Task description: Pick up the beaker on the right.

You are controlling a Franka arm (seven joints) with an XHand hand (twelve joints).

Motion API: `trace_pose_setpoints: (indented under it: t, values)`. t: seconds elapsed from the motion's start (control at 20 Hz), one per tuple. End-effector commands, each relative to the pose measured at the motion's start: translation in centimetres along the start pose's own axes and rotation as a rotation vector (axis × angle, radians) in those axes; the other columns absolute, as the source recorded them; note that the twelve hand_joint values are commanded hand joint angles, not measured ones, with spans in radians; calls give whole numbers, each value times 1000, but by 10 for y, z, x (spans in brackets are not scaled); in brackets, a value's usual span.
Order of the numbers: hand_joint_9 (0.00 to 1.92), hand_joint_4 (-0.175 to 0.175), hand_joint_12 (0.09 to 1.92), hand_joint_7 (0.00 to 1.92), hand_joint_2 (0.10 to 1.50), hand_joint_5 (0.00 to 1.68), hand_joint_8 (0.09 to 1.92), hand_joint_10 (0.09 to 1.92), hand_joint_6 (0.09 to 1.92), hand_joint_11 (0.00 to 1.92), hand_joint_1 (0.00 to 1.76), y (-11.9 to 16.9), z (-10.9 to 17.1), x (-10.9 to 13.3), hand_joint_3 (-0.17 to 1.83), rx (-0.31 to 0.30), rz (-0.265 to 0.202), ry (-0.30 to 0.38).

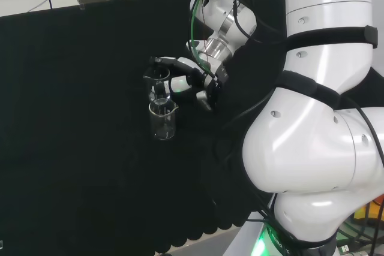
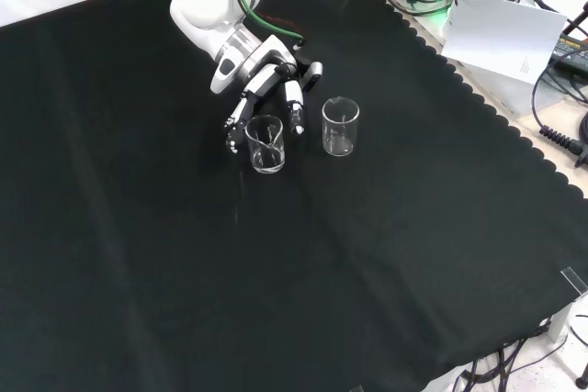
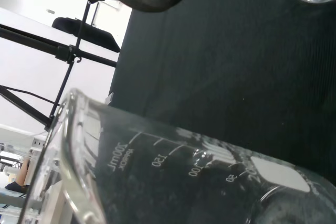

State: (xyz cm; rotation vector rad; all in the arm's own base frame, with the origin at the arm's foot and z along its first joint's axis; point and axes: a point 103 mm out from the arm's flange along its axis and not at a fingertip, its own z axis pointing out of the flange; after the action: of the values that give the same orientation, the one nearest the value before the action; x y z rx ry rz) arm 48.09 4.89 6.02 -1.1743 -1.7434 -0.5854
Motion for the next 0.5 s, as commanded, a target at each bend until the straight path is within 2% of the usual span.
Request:
trace_pose_setpoints:
  t: [0.05,0.25,0.5]
  values:
    - [262,-23,1242,210,859,445,551,603,92,0,981,1,4,-1,-175,-2,8,3]
    - [278,-24,1254,223,858,492,571,601,116,0,1013,1,5,-3,-175,-10,13,1]
    - [283,-27,1260,218,859,471,579,598,112,0,1041,2,4,-4,-175,-14,7,6]
